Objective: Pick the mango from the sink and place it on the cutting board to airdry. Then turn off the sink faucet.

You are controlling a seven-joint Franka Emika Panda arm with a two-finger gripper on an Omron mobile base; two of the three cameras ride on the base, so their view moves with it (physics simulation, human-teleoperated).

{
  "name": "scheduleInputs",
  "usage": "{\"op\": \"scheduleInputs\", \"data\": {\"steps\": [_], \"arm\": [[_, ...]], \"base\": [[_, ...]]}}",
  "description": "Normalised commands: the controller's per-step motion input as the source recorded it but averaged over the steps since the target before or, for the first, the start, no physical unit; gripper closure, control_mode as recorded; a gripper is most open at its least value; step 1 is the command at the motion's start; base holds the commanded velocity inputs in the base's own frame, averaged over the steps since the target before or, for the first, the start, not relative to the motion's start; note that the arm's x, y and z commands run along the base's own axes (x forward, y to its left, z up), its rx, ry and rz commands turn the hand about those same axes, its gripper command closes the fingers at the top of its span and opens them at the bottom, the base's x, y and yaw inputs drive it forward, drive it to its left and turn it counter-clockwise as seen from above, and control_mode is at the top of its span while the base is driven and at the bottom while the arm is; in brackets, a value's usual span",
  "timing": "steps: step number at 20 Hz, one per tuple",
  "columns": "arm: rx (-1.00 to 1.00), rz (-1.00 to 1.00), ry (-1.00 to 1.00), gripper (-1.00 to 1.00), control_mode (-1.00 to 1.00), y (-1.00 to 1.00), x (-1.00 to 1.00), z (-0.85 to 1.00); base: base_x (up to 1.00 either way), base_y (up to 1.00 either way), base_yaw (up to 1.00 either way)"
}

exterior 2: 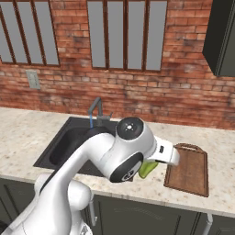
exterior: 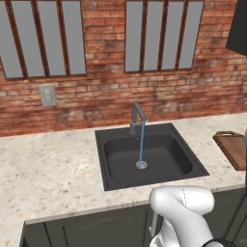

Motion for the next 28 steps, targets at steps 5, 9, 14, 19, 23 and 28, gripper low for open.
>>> {"op": "scheduleInputs", "data": {"steps": [5,9,14,19,23,28], "arm": [[0.00,0.00,0.02,1.00,-1.00,-0.23,0.26,-0.14],[0.00,0.00,0.02,1.00,-1.00,-0.16,0.23,-0.14],[0.00,0.00,0.00,1.00,-1.00,-0.12,0.15,-0.23],[0.00,0.00,0.00,1.00,-1.00,-0.14,0.13,-0.25],[0.00,0.00,0.00,1.00,-1.00,-0.15,0.18,-0.15],[0.00,0.00,0.00,1.00,-1.00,-0.20,0.23,-0.05]], "base": [[0.00,0.00,0.00],[0.00,0.00,0.00],[0.00,0.00,0.00],[0.00,0.00,0.00],[0.00,0.00,0.00],[0.00,0.00,0.00]]}}
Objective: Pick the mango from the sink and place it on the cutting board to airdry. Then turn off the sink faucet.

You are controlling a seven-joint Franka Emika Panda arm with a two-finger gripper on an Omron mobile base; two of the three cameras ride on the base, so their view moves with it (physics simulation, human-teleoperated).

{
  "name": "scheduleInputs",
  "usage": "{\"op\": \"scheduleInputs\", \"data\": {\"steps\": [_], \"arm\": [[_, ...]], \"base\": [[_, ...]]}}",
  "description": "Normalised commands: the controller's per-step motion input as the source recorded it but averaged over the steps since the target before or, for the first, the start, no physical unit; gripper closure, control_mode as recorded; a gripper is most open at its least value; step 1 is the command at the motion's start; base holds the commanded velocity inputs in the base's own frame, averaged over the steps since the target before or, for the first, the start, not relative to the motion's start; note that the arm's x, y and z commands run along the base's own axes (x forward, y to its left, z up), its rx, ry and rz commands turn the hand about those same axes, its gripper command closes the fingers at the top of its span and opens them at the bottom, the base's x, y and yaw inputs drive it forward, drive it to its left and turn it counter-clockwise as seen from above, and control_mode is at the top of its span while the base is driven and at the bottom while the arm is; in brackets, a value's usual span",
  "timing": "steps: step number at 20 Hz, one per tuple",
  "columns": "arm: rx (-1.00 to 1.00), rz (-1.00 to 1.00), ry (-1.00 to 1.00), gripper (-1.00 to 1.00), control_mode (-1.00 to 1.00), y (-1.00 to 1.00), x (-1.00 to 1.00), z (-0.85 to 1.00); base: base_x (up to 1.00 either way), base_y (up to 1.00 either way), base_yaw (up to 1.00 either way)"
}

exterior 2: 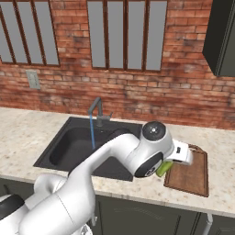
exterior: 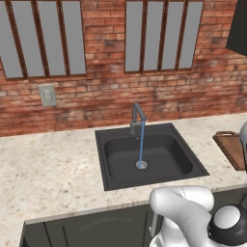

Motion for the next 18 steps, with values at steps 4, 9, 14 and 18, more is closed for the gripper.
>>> {"op": "scheduleInputs", "data": {"steps": [4,9,14,18], "arm": [[0.00,0.00,0.00,1.00,-1.00,-0.23,0.19,-0.07],[0.00,0.00,0.00,1.00,-1.00,-0.17,0.12,-0.19],[0.00,0.00,0.00,1.00,-1.00,-0.14,0.08,-0.22],[0.00,0.00,0.01,1.00,-1.00,-0.08,0.15,-0.23]], "base": [[0.00,0.00,0.00],[0.00,0.00,0.00],[0.00,0.00,0.00],[0.00,0.00,0.00]]}}
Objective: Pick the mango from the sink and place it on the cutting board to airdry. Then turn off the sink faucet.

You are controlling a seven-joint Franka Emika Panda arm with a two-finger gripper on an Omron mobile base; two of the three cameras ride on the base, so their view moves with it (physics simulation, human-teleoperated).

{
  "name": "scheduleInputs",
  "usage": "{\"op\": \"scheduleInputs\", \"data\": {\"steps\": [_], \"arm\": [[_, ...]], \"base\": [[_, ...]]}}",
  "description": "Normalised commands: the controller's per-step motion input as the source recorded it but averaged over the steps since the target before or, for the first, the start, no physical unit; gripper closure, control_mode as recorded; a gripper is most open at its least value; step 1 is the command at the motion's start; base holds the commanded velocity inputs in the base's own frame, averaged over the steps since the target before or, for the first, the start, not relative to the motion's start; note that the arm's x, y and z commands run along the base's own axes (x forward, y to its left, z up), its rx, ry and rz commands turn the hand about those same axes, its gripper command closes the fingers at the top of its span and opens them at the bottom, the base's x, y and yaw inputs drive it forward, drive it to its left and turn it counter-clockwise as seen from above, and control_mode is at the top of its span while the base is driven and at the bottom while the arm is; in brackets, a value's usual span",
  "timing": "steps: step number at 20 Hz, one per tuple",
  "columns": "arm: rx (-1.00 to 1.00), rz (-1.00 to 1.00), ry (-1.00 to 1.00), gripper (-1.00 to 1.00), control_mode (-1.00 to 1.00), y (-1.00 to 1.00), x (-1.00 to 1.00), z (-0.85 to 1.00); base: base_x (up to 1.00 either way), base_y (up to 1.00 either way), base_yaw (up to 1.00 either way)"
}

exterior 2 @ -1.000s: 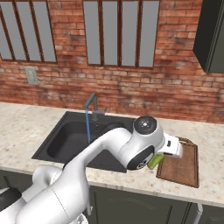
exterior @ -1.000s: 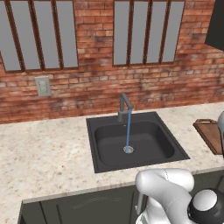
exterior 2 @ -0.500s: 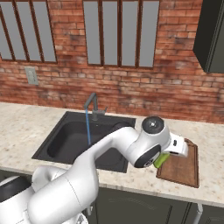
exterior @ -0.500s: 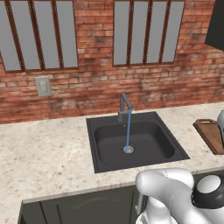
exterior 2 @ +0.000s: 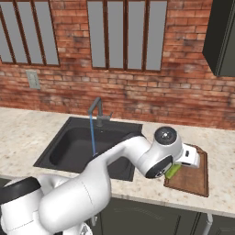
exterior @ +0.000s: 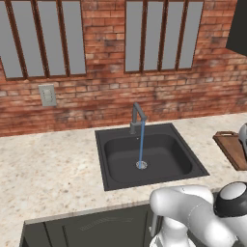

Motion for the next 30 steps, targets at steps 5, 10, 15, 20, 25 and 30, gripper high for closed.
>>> {"op": "scheduleInputs", "data": {"steps": [5,10,15,20,25,30], "arm": [[0.00,0.00,0.01,1.00,-1.00,-0.07,0.17,-0.23],[0.00,0.00,0.00,1.00,-1.00,-0.13,0.03,-0.13],[0.00,0.00,0.00,1.00,-1.00,-0.13,0.00,-0.13],[0.00,0.00,0.00,1.00,-1.00,-0.12,0.03,-0.11],[0.00,0.00,0.00,1.00,-1.00,-0.12,0.06,-0.09],[0.00,0.00,0.00,1.00,-1.00,-0.10,0.12,-0.07]], "base": [[0.00,0.00,0.00],[0.00,0.00,0.00],[0.00,0.00,0.00],[0.00,0.00,0.00],[0.00,0.00,0.00],[0.00,0.00,0.00]]}}
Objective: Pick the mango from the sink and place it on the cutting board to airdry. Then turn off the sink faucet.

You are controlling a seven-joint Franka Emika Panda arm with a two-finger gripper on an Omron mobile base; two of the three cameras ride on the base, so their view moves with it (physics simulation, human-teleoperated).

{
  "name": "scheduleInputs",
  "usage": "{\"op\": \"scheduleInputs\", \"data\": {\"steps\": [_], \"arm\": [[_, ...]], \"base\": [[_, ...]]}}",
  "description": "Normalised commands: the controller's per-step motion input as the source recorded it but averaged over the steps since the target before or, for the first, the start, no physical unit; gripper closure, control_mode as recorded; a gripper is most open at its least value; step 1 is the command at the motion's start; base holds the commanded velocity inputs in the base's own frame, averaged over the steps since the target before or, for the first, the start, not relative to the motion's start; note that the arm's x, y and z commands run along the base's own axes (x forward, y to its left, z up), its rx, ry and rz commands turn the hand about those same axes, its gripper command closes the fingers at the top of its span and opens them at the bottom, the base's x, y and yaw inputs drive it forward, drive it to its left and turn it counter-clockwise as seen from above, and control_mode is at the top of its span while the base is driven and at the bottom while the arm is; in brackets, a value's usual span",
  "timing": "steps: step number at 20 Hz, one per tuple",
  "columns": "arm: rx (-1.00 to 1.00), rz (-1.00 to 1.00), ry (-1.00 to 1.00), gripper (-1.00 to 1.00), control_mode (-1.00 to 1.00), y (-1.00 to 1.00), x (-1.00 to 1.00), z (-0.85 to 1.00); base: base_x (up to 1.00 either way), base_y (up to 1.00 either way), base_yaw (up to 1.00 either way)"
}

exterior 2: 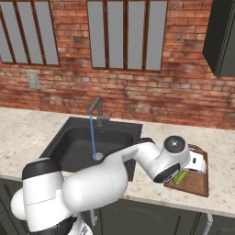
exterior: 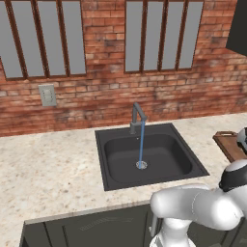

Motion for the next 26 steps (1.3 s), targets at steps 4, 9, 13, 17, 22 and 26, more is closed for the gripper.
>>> {"op": "scheduleInputs", "data": {"steps": [4,9,13,17,22,26], "arm": [[0.00,0.00,0.00,1.00,-1.00,-0.03,0.17,-0.13],[0.00,0.00,0.00,1.00,-1.00,-0.03,0.15,-0.14],[0.00,0.00,0.00,1.00,-1.00,-0.05,0.17,-0.15],[0.00,0.00,0.00,1.00,-1.00,-0.06,0.19,-0.18],[0.00,0.00,0.00,1.00,-1.00,-0.06,0.19,-0.16],[0.00,0.00,0.00,1.00,-1.00,-0.05,0.19,-0.15]], "base": [[0.00,0.00,0.00],[0.00,0.00,0.00],[0.00,0.00,0.00],[0.00,0.00,0.00],[0.00,0.00,0.00],[0.00,0.00,0.00]]}}
